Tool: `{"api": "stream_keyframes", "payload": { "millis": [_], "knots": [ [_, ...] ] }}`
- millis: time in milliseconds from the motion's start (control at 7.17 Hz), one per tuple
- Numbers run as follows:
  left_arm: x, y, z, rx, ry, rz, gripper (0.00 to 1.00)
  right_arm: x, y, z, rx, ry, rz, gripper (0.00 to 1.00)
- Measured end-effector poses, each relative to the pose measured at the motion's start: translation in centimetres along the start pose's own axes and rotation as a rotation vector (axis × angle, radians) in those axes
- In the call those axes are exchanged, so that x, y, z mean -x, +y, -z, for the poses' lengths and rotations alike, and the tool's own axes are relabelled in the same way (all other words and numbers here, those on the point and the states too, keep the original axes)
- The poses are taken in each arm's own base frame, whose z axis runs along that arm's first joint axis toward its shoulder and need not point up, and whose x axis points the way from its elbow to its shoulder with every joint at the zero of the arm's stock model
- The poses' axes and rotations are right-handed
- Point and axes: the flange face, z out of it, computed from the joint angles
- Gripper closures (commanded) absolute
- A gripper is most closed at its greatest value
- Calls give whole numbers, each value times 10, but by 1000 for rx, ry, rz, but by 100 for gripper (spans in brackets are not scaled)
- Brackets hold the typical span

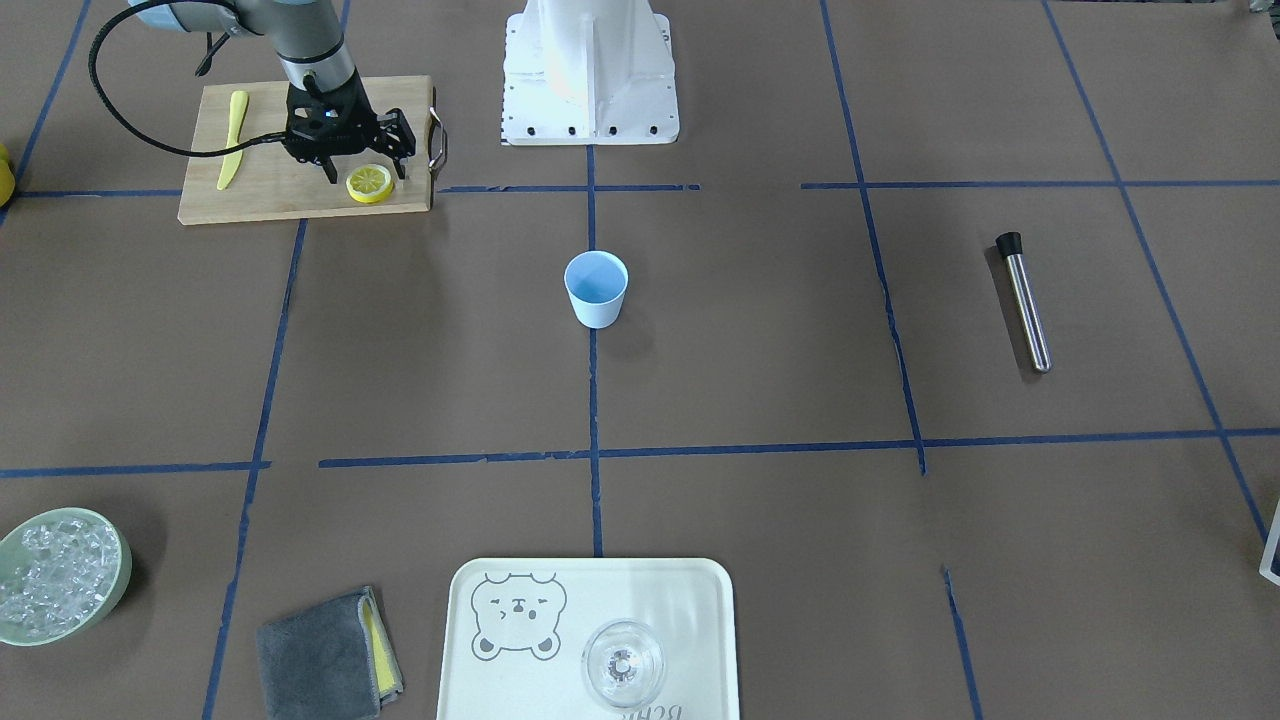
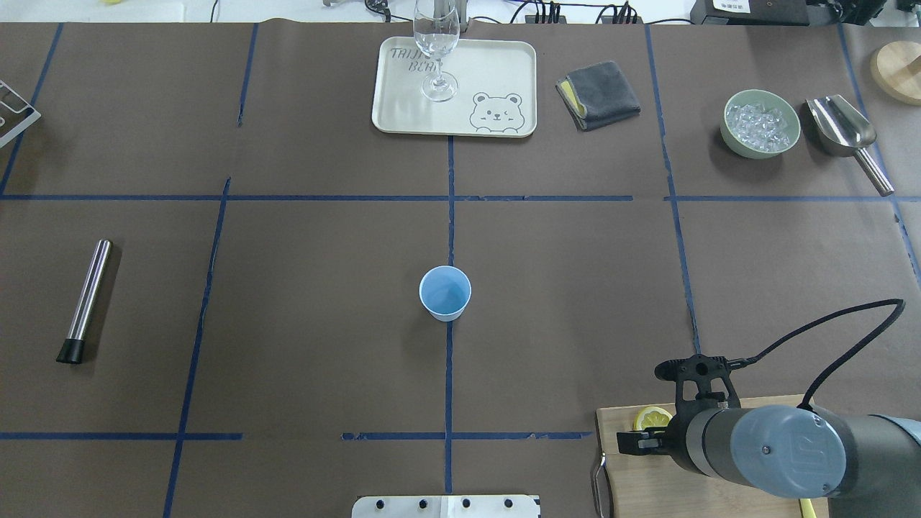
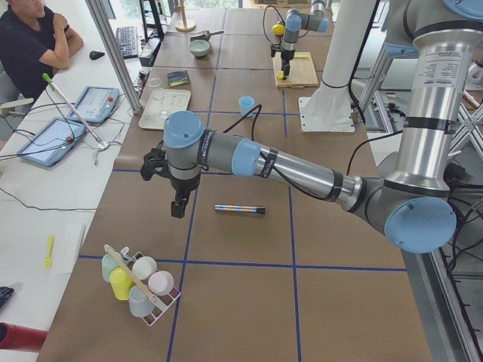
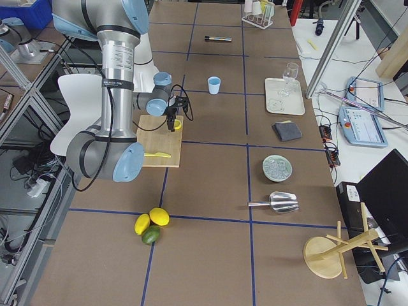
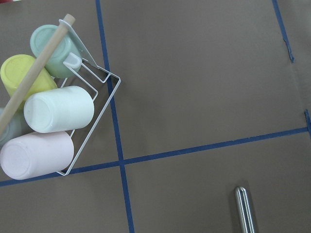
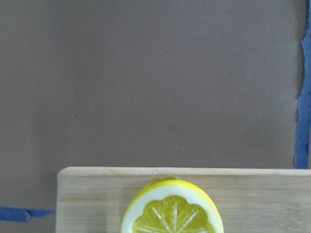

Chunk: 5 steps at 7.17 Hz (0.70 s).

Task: Squeeze lemon into cup
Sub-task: 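Close the right gripper on a lemon slice on the board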

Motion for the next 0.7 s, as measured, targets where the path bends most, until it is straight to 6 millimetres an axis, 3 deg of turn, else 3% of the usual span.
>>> {"api": "stream_keyframes", "payload": {
  "millis": [279, 697],
  "knots": [
    [1, 0, -1, -7, 0, -7, 0, 2, 0, -2, 2, -2, 1, 10],
    [1, 0, -1, -7, 0, -8, 0, 4, -1, 1, 3, -9, 0, 29]
  ]
}}
